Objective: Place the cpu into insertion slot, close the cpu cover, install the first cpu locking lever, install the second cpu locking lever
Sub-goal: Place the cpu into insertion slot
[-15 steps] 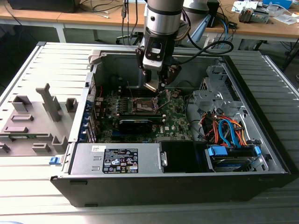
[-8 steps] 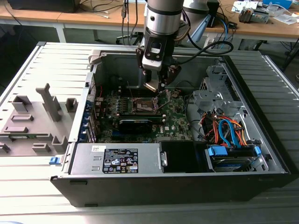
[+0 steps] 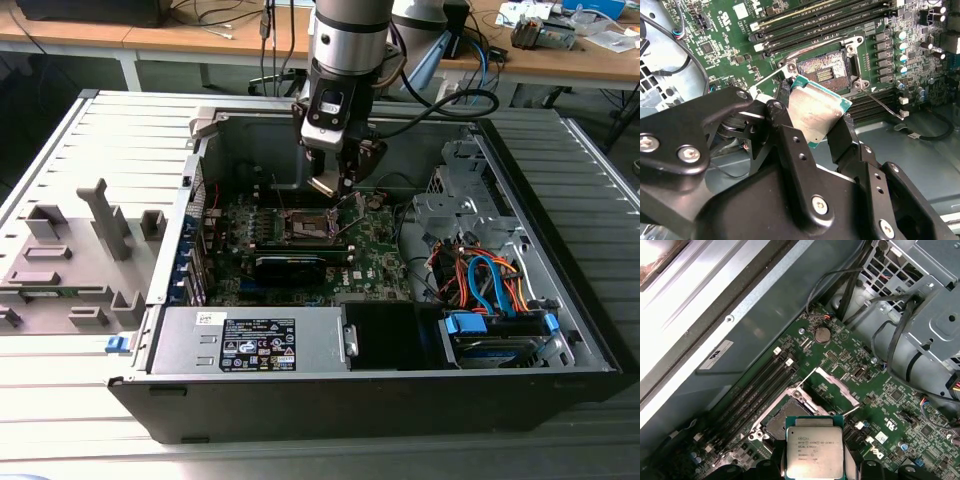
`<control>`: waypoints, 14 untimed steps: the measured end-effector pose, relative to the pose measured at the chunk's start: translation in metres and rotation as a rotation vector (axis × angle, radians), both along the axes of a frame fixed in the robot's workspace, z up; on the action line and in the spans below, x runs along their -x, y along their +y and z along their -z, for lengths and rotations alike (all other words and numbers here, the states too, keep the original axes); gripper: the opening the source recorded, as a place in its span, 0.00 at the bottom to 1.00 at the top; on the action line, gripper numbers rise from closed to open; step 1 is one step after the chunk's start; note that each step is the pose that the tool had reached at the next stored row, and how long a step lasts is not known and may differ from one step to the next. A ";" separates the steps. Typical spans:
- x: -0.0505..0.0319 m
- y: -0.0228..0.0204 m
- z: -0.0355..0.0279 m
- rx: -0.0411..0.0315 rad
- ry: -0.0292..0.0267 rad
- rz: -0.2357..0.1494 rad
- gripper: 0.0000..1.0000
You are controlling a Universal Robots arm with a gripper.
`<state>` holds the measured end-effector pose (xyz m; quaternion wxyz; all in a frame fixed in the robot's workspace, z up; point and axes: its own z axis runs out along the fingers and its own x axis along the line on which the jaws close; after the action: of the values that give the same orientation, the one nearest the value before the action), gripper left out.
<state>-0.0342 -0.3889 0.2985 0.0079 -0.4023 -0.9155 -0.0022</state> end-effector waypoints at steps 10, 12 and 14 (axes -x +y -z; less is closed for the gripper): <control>0.0000 0.0000 0.0003 0.0008 0.0000 0.050 0.55; -0.0001 0.0000 0.0004 0.0010 0.0000 0.061 0.55; 0.0000 0.0000 0.0004 0.0010 0.0001 0.071 0.55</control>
<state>-0.0342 -0.3889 0.2981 0.0076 -0.4344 -0.9007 -0.0021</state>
